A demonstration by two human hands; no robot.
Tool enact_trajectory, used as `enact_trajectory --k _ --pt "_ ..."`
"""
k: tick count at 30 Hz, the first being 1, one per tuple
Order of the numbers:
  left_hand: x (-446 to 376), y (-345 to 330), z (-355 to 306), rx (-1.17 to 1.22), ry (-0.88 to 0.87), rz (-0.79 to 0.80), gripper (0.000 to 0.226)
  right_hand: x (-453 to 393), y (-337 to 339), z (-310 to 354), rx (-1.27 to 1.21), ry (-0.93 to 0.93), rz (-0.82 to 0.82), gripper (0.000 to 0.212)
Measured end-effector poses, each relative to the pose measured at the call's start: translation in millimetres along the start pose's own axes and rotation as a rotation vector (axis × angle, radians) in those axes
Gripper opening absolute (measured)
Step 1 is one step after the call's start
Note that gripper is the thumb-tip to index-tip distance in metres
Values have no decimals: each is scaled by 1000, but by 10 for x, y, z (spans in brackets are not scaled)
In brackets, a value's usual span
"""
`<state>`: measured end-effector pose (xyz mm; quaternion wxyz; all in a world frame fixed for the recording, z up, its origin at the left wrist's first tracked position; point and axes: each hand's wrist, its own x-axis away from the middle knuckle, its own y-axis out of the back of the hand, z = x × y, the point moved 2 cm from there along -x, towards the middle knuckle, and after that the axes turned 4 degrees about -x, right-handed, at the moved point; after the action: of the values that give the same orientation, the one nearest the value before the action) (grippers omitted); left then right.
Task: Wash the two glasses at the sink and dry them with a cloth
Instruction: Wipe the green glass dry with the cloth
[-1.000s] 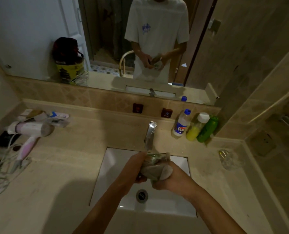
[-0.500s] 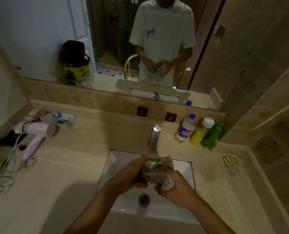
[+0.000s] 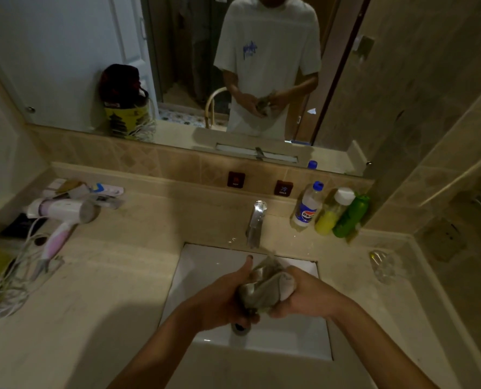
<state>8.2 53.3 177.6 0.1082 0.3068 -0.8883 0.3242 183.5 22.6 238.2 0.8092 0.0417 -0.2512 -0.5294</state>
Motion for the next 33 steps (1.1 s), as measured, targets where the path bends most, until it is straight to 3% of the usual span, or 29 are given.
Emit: enact_trajectory --k 2,4,6,8,12,15,19,22,26,29,33 --pt "-51 -8 15 -156 -73 -149 67 16 -37 -3 -43 -31 -24 41" --pt "-48 -21 -7 -485 -191 -346 63 31 -68 -19 -191 -106 8 41" --pt "-46 -46 1 -863 -350 -392 59 23 -87 -55 -338 -182 39 39" --pt "-47 -43 17 -1025 -354 -372 56 -6 -86 -88 -416 -236 37 39" --pt "-70 -41 -151 -813 -85 -282 65 -49 -106 4 -222 -236 53 32" --pt "-118 -120 -220 -621 10 -272 77 -105 -159 19 -178 -249 -23 47" --pt "-149 -117 -185 -615 -46 -387 72 -105 -126 -94 -390 -228 -170 43" --pt "-136 -70 -164 -464 -147 -460 61 -43 -73 -88 -558 -112 -278 36" --pt "-121 -157 -219 -181 -291 -497 66 42 -52 113 -269 98 -437 45" --pt "-124 -236 -291 4 -335 -505 69 99 -52 296 -226 179 -485 34" --pt "-145 -250 -383 211 -337 -549 75 226 -185 457 24 376 -283 57"
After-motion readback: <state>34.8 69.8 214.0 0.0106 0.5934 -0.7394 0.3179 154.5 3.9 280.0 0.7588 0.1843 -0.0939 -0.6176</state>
